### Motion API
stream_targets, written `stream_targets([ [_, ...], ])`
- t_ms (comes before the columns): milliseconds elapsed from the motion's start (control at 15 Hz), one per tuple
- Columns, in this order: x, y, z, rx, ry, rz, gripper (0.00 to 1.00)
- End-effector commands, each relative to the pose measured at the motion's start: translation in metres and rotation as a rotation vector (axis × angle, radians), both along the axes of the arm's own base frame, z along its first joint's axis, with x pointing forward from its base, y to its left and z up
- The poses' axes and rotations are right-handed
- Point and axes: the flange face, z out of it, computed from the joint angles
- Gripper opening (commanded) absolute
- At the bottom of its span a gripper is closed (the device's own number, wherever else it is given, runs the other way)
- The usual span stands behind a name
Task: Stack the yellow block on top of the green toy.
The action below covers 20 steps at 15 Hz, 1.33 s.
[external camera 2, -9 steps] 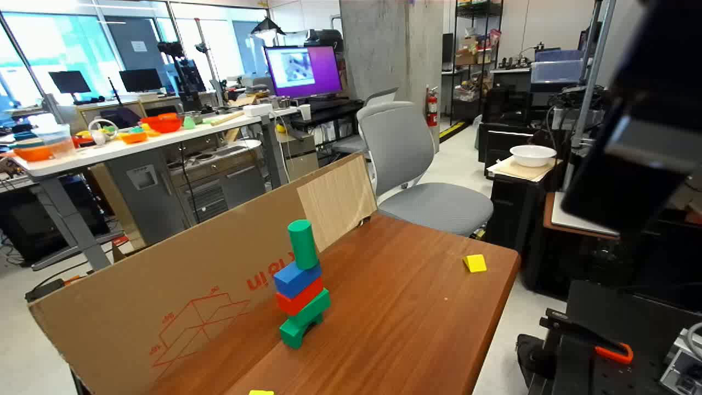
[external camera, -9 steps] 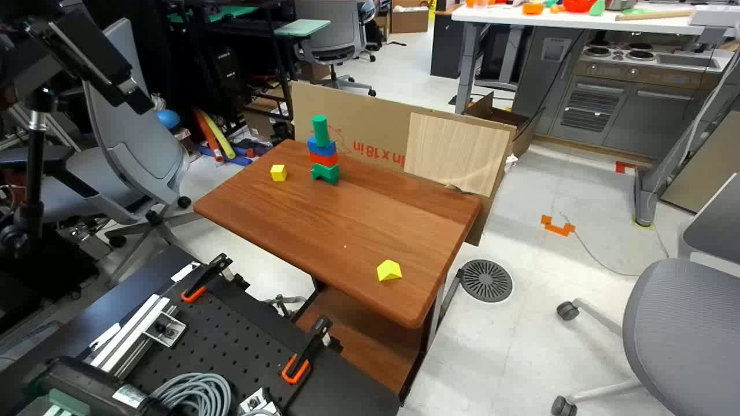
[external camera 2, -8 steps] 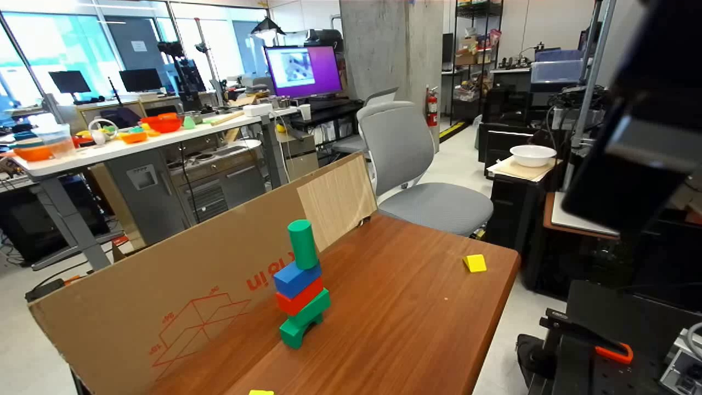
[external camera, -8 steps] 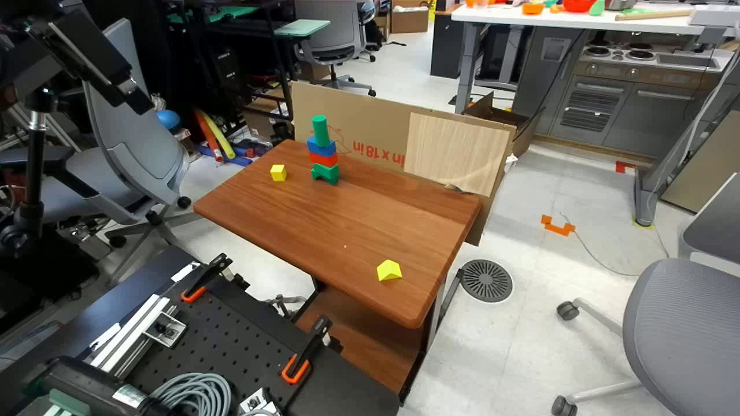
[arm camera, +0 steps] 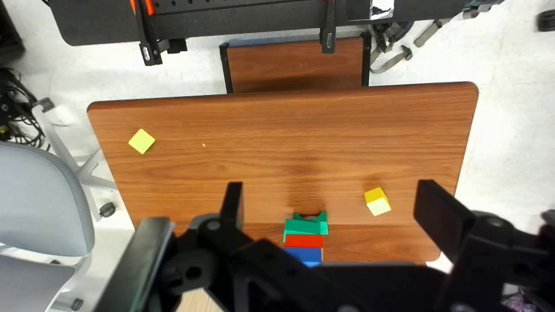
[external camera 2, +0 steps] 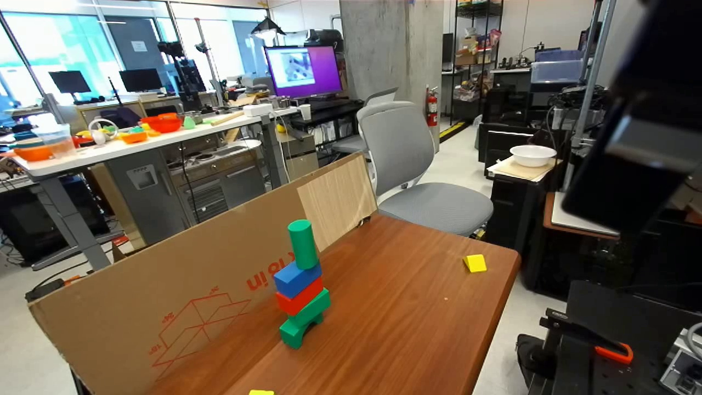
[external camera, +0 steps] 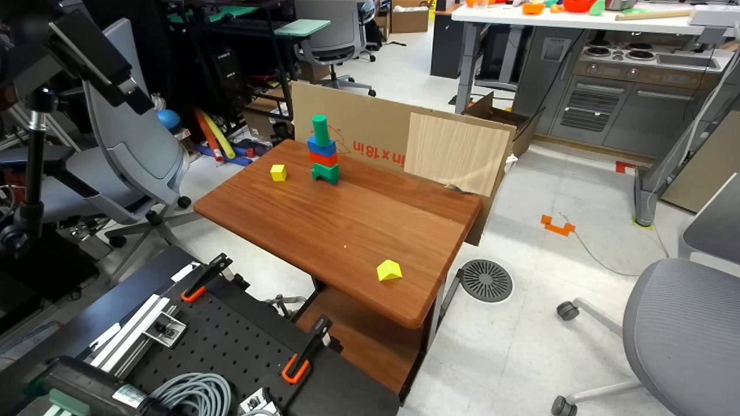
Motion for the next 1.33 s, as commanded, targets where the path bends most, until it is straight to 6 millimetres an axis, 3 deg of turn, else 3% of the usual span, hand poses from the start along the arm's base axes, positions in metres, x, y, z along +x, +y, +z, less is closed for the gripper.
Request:
stream_targets([
  [0,0.000,0.000,0.001,0.000,0.001,0.000,1.00],
  [267,0.015,-0.001,-0.013,-0.025,0.025,0.050,1.00],
  [533,0.046,-0.002,-0.034,-0.043,0.006,0.140,1.00],
  [600,0.048,-0.007,-0.031,-0.050,-0.012,0.173,1.00],
  [1000,0.121,-0.024,-0.068,-0.055,-0.009,0.314,1.00],
  [1267,0.167,-0.014,-0.090,-0.069,0.039,0.466,1.00],
])
